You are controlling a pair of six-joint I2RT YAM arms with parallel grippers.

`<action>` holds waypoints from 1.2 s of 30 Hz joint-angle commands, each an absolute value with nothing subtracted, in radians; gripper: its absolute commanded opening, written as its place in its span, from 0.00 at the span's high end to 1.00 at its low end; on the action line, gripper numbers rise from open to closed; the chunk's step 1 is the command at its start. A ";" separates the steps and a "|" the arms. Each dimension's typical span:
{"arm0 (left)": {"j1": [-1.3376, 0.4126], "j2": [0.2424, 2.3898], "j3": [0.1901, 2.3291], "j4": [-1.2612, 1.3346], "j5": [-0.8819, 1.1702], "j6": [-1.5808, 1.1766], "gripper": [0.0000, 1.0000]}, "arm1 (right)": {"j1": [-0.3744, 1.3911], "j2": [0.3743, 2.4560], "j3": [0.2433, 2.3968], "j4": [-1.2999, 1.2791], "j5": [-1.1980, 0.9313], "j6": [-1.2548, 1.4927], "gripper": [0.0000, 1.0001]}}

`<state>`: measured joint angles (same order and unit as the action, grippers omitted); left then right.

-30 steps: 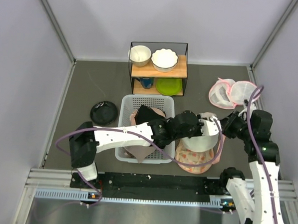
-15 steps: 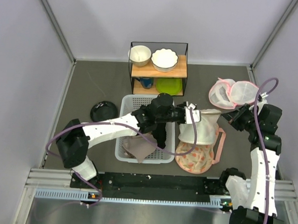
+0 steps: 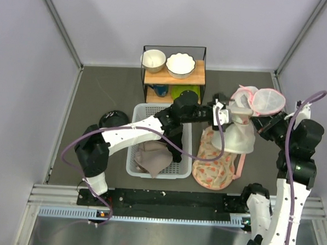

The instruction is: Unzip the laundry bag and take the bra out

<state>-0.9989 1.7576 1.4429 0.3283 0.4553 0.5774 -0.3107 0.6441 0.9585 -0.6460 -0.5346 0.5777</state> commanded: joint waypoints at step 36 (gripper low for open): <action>-1.106 1.674 1.454 -0.095 0.331 0.537 0.01 | -0.244 0.445 0.752 -0.785 -0.689 0.543 1.00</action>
<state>-1.1084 1.6413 1.3987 -0.0643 0.3470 0.4706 -0.2634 0.4625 0.6617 -0.7753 -0.6540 0.5652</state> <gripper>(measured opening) 0.987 0.015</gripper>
